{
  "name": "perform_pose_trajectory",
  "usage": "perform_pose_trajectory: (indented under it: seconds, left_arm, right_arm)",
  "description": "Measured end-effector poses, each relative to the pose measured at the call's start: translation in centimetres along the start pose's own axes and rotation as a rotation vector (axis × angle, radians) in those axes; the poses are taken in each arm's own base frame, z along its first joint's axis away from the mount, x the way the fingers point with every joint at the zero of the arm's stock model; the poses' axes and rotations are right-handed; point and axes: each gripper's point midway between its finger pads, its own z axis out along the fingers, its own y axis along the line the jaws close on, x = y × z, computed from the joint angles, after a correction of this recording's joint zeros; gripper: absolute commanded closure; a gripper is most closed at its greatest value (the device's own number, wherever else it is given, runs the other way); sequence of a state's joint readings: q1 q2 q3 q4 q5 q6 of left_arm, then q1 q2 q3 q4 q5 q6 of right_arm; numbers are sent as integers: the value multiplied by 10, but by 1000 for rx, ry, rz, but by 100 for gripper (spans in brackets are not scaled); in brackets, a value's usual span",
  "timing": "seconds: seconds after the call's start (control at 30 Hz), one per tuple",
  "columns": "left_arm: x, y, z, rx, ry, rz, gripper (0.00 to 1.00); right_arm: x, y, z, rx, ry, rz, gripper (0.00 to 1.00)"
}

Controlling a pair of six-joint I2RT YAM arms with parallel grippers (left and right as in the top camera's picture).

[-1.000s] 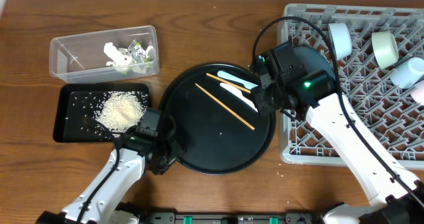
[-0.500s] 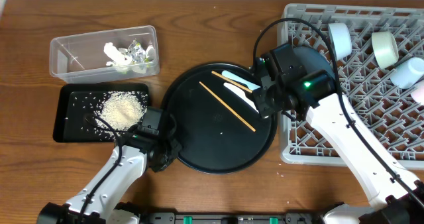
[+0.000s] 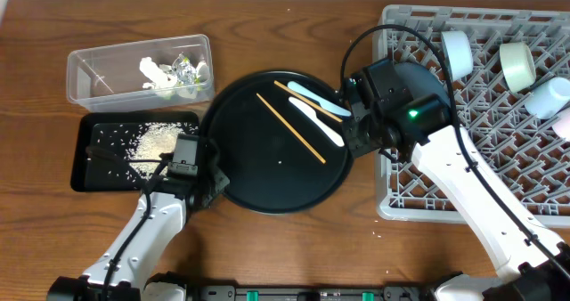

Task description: Sort waste into correct bins and load items into the dishwasher rack

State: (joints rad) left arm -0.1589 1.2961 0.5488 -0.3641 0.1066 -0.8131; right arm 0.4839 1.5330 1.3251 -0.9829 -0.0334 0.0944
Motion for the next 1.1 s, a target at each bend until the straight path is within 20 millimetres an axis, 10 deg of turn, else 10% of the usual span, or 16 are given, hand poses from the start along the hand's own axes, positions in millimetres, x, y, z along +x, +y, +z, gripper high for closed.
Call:
perform_pose_trajectory:
  seconds: [0.2, 1.1]
  left_arm:
    - [-5, 1, 0, -5, -18, 20, 56]
    - [17, -32, -36, 205, 49, 147, 67]
  right_arm:
    - [0, 0, 0, 0, 0, 0, 61]
    - [-1, 0, 0, 3, -2, 0, 61]
